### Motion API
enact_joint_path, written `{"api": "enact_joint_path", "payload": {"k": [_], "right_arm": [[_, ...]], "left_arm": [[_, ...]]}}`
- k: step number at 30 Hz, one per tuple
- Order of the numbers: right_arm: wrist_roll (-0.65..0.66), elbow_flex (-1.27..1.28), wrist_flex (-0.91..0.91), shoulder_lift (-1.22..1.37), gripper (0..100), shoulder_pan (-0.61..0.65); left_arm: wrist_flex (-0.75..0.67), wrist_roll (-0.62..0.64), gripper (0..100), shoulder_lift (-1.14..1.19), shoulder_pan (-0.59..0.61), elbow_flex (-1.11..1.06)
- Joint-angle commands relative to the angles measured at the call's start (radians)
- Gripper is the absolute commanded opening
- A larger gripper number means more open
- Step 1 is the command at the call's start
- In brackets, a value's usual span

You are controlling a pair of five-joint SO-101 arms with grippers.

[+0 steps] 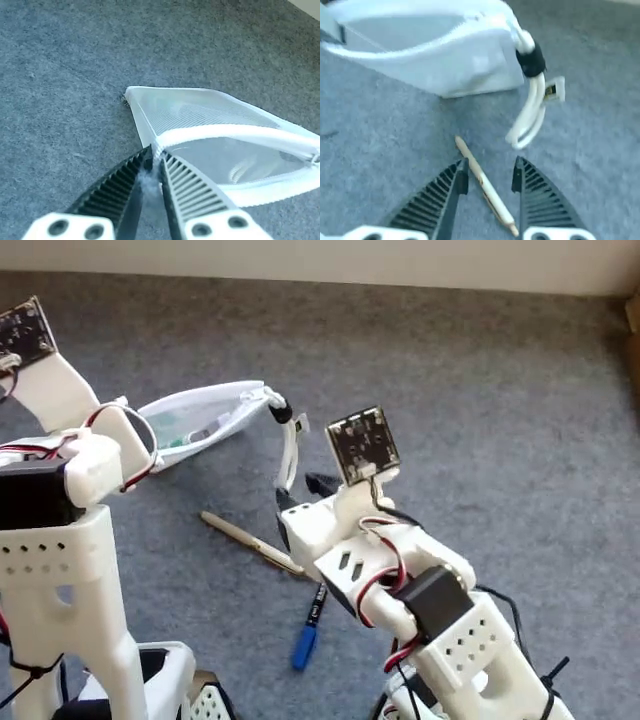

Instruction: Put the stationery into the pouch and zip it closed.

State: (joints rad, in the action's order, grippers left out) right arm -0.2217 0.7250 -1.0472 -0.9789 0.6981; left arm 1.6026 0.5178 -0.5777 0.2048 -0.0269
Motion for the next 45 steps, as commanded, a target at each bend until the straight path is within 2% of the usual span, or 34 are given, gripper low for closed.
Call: {"api": "enact_joint_path", "payload": {"k": [1, 6, 10, 22, 26, 31, 38, 45], "right_arm": [[-0.107, -0.091, -0.182, 0.036, 13.9, -0.016], [-0.224, -0.085, -0.217, 0.099, 13.9, -0.016], [-0.292, -0.051, -0.214, 0.219, 13.9, -0.064], [-0.437, -0.042, -0.033, 0.542, 13.9, -0.108], [-0.443, -0.042, 0.012, 0.625, 13.9, -0.119], [-0.440, -0.051, 0.038, 0.723, 13.9, -0.193], [-0.437, -0.053, 0.039, 0.834, 13.8, -0.191], [-0.436, -0.053, 0.127, 0.889, 13.8, -0.191]], "left_arm": [[-0.006, 0.005, 1, -0.019, 0.035, -0.044], [-0.006, 0.008, 1, -0.019, 0.047, -0.053], [-0.006, 0.008, 1, -0.019, 0.047, -0.054], [0.002, 0.008, 1, -0.021, 0.047, -0.048], [0.000, 0.008, 1, -0.021, 0.047, -0.056], [0.002, 0.008, 1, -0.021, 0.047, -0.058], [0.002, 0.008, 1, -0.021, 0.047, -0.059], [0.000, 0.008, 1, -0.021, 0.047, -0.065]]}}
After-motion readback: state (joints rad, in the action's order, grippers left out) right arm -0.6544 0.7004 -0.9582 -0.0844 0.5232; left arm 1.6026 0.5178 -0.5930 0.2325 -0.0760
